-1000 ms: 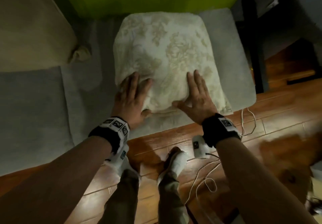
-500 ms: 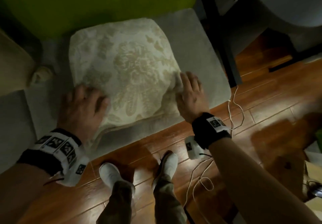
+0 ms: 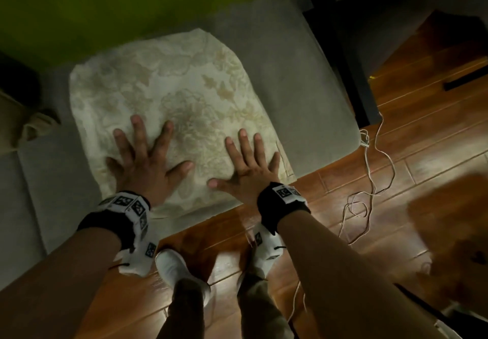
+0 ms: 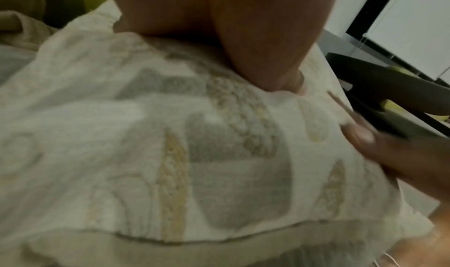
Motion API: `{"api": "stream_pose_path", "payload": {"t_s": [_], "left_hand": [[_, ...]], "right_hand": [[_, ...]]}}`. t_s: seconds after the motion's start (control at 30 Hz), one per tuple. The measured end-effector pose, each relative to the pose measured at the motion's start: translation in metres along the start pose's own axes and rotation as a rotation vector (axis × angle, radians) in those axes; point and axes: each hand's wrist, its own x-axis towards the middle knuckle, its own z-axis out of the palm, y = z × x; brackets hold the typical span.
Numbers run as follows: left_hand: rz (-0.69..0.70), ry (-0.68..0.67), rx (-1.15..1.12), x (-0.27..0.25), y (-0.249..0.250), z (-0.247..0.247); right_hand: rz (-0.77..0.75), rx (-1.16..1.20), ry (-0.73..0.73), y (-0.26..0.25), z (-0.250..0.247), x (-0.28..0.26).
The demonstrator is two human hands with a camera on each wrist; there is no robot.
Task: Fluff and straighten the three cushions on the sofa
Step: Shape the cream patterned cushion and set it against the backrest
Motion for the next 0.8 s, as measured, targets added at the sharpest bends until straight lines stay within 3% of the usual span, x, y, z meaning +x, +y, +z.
{"api": "stream_pose_path", "payload": {"t_s": [0.13, 0.23, 0.3, 0.4, 0.43, 0.5, 0.63, 0.73, 0.8], "left_hand": [[-0.044, -0.073, 0.015, 0.008, 0.006, -0.014], [-0.040, -0.047, 0.002, -0.003, 0.016, -0.026], [-0.024, 0.067, -0.013, -0.017, 0.025, -0.032], [0.102, 0.344, 0.005, -0.037, 0.045, -0.038], [0.169, 0.373, 0.040, -0.039, 0.052, -0.037], [0.267, 0.302, 0.195, -0.041, 0.062, -0.025], [0.167, 0.103, 0.309, -0.033, 0.055, 0.003], [0.164, 0.082, 0.228, -0.031, 0.048, -0.001], [0.237, 0.188, -0.002, -0.037, 0.041, -0.016]], "right_hand": [[-0.048, -0.036, -0.096, 0.040, -0.018, -0.006], [-0.054, -0.001, -0.154, 0.060, -0.039, -0.009], [0.024, 0.073, -0.138, 0.076, -0.045, -0.006], [0.194, 0.362, 0.110, 0.098, -0.046, -0.023], [0.204, 0.485, 0.135, 0.099, -0.047, -0.033], [0.223, 0.727, 0.064, 0.099, -0.048, -0.050], [0.297, 0.806, -0.005, 0.104, -0.040, -0.050], [0.291, 0.793, -0.005, 0.113, -0.038, -0.047], [0.285, 0.867, 0.013, 0.118, -0.036, -0.045]]}}
